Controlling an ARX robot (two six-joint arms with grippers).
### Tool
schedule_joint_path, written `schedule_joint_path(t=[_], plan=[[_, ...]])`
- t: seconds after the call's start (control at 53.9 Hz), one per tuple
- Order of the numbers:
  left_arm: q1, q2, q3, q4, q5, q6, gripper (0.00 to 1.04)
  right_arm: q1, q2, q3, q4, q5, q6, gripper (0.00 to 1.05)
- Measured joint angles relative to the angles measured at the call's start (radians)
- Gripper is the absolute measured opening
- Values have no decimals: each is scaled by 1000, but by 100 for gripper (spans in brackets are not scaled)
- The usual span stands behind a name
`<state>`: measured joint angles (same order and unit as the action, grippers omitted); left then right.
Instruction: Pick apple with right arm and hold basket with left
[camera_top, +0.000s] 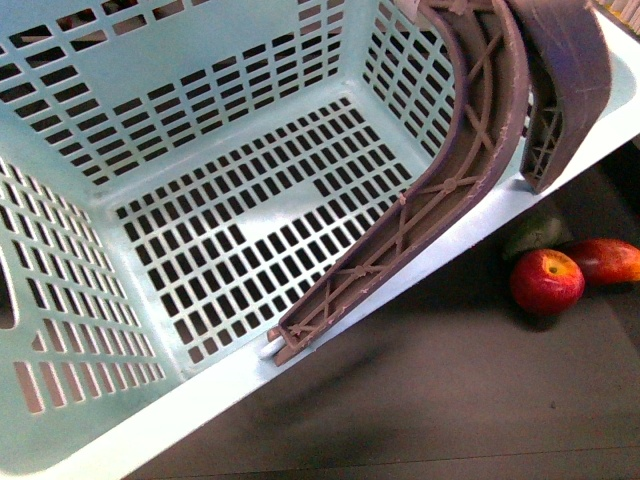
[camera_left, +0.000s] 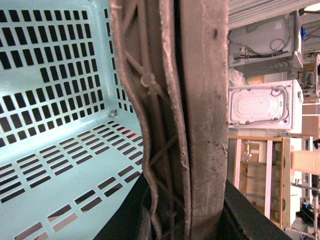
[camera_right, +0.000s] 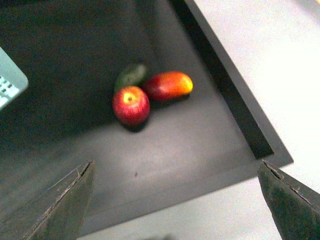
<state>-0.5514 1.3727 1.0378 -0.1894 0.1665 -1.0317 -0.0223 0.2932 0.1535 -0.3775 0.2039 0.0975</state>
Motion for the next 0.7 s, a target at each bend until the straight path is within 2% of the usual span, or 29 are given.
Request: schedule_joint_path(t=[0.093, 0.185, 0.26, 0.463, 0.538, 0.705], plan=[[0, 0, 0, 0, 7, -1, 20, -106, 121, 1, 120, -91, -20, 96], [0, -2, 0, 0, 6, 0, 20, -163, 247, 1, 252, -131, -52, 96], [0, -2, 0, 0, 5, 0, 20, -193, 420, 2, 416, -154, -91, 96], [1, -2, 0, 0, -2, 2, 20, -202, 952, 88, 837, -187, -190, 96], [1, -2, 0, 0, -1, 2, 20, -193, 1141, 147, 945, -190, -216, 96], [1, -2, 0, 0, 2, 2, 20, -143, 1523, 290, 1040, -187, -244, 96]])
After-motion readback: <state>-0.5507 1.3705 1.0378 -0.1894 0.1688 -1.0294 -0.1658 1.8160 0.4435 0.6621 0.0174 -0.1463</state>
